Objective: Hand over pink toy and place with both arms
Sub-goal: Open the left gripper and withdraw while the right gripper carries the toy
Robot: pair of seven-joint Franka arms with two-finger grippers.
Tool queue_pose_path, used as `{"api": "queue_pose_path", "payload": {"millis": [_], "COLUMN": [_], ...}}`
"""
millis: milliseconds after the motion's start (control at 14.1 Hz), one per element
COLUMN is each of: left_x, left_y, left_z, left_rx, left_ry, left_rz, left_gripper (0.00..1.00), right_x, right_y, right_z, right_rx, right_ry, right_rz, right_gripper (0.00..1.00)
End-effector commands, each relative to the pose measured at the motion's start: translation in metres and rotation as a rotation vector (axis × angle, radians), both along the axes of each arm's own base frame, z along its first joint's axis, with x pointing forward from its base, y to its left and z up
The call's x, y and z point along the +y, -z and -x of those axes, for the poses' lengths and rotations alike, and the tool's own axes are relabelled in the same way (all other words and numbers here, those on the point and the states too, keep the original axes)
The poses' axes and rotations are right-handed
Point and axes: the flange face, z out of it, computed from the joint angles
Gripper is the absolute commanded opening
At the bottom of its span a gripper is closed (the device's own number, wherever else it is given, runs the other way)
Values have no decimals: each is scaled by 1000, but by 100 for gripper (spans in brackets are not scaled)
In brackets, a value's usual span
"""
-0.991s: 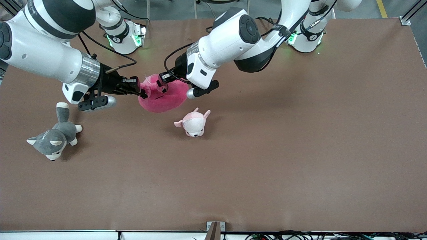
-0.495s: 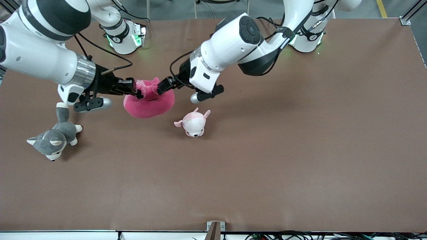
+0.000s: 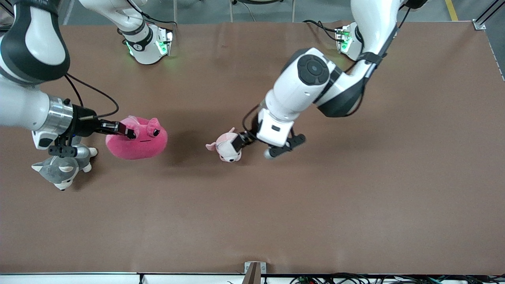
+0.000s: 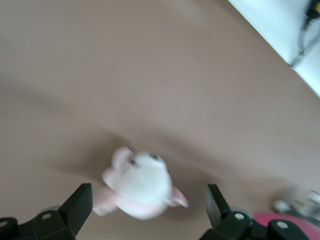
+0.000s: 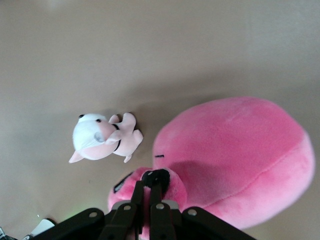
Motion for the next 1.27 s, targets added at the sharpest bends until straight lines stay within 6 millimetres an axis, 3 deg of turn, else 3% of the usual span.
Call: {"api": "queue_pose_path", "payload": {"millis": [0, 71, 283, 425, 637, 778, 920, 1061, 1203], "left_x": [55, 80, 153, 191, 250, 270, 293, 308, 336], "left_y": [-2, -3, -21, -43, -79, -102, -125, -145, -171], "left_z": [-25, -36, -63, -67, -68, -58, -50, -37, -22], "left_rx": [-32, -33, -54, -71, -60, -42, -49, -30, -21], "left_ry": [110, 150, 287, 337, 386, 442, 474, 487, 501], "left_rz": [-167, -209, -289, -363, -412, -434, -435, -406, -429], "left_gripper": [100, 100, 100, 100, 100, 100, 100, 100, 100], "right_x": [-30, -44, -48, -68, -70, -72, -89, -89, -91], "right_y": [32, 48, 61, 81, 99, 110, 122, 122, 130], "right_z": [-14, -18, -26, -31, -35, -38, -40, -43, -43], "right_rx": [47, 71, 71, 96, 102, 117, 112, 91, 100], "right_ry": [43, 64, 92, 137, 117, 122, 135, 137, 140], "right_rz": [-8, -10, -34, -87, -103, -106, -122, -160, -165], "right_gripper": [1, 1, 1, 2, 2, 2, 2, 2, 2]}}
